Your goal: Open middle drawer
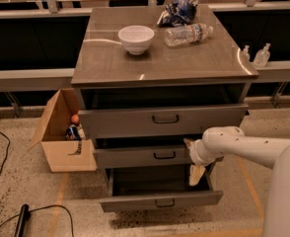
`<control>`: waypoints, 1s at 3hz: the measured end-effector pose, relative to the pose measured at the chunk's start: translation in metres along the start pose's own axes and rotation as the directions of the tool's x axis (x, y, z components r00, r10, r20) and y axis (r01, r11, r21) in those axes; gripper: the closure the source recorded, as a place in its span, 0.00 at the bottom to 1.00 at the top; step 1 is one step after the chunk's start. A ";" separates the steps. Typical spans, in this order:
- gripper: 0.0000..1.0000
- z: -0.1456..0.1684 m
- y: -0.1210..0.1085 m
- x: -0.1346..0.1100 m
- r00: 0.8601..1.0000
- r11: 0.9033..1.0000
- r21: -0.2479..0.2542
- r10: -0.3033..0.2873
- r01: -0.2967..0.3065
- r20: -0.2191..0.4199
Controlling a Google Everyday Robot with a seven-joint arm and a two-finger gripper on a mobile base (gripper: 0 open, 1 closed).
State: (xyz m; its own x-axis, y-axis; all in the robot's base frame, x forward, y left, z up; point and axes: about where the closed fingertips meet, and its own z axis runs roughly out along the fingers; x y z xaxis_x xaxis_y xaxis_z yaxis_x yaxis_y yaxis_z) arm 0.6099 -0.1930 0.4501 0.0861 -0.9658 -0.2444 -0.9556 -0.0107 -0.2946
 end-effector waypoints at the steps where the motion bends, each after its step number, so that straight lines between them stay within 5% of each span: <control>1: 0.00 0.012 -0.013 0.005 1.000 1.000 0.005 0.006 -0.006 -0.011; 3: 0.00 0.031 -0.028 0.010 0.999 0.999 0.012 0.030 -0.030 -0.014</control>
Offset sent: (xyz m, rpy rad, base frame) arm 0.0436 -0.0041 -0.0219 -0.0114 -0.0168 -0.0460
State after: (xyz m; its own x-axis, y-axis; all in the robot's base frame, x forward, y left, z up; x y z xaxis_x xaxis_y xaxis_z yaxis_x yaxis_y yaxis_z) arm 0.6463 -0.1946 0.4275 0.0537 -0.9692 -0.2402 -0.9542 0.0211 -0.2986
